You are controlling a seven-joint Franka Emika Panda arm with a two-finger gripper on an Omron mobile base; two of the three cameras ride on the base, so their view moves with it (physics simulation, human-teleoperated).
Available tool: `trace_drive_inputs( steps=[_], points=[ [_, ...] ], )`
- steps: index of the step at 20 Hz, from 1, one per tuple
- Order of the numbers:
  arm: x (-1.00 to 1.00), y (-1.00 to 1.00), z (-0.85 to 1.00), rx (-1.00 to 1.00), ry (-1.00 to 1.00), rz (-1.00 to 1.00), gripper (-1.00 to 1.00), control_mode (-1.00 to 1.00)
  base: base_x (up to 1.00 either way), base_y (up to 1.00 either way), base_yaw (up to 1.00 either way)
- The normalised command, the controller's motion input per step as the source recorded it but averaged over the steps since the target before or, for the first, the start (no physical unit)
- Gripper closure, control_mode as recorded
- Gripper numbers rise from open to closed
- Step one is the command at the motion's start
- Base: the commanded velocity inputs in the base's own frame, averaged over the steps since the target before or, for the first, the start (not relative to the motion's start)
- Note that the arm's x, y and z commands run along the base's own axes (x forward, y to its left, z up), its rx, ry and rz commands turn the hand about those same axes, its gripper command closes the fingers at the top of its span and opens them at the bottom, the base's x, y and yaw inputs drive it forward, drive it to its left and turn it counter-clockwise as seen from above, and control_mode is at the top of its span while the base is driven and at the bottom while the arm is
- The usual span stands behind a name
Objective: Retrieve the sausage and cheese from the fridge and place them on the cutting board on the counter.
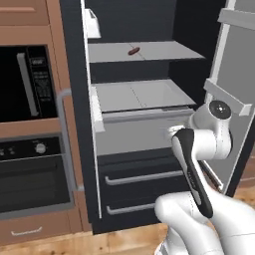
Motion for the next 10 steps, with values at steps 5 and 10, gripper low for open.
trace_drive_inputs(
  steps=[5, 10],
  points=[
    [0.00, 0.00, 0.00, 0.00, 0.00, 0.00, 1.00, 1.00, -0.83, 0.01, -0.02],
    [0.00, 0.00, 0.00, 0.00, 0.00, 0.00, 1.00, 1.00, -0.42, 0.29, -0.29]
  ],
)
